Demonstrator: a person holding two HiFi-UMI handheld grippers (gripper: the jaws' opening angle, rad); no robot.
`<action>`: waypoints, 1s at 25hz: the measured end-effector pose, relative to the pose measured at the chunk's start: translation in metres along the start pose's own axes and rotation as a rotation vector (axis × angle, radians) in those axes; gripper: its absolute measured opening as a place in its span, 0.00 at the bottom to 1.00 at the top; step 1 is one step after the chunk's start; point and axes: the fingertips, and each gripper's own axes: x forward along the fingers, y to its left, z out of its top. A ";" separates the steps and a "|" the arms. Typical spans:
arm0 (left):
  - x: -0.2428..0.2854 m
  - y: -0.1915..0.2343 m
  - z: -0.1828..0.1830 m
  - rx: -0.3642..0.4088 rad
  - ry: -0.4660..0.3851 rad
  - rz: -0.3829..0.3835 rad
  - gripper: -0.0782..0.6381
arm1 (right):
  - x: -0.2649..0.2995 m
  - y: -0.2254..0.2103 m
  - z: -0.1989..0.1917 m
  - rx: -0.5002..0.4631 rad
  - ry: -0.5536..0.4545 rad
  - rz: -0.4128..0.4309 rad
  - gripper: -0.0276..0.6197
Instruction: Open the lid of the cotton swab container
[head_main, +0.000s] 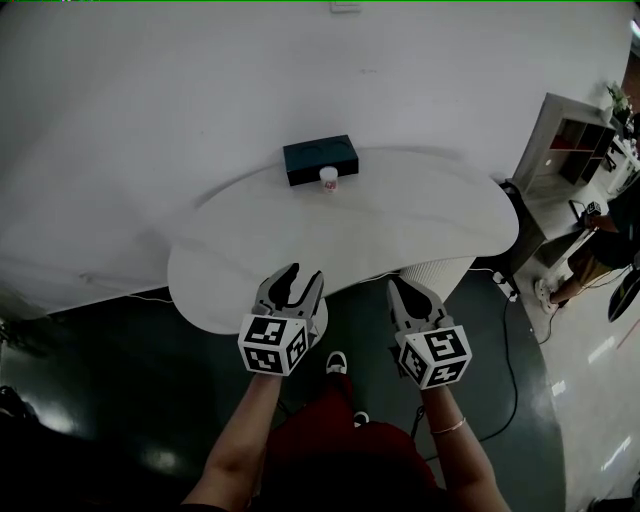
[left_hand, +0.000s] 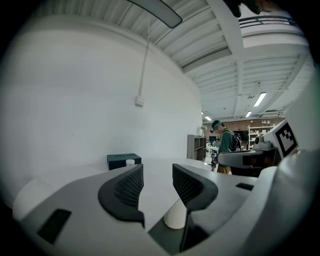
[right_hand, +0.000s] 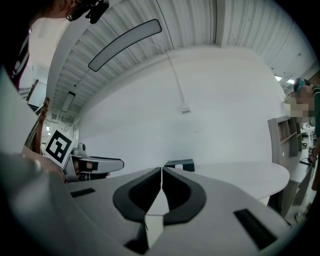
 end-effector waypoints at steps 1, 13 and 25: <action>0.003 0.000 0.000 -0.002 0.000 0.000 0.33 | 0.001 -0.002 0.000 0.000 0.000 -0.001 0.07; 0.055 0.024 -0.010 -0.015 0.032 0.000 0.39 | 0.038 -0.029 -0.003 -0.001 0.035 -0.013 0.07; 0.130 0.072 -0.015 -0.032 0.074 0.009 0.41 | 0.112 -0.057 -0.015 0.012 0.092 -0.006 0.07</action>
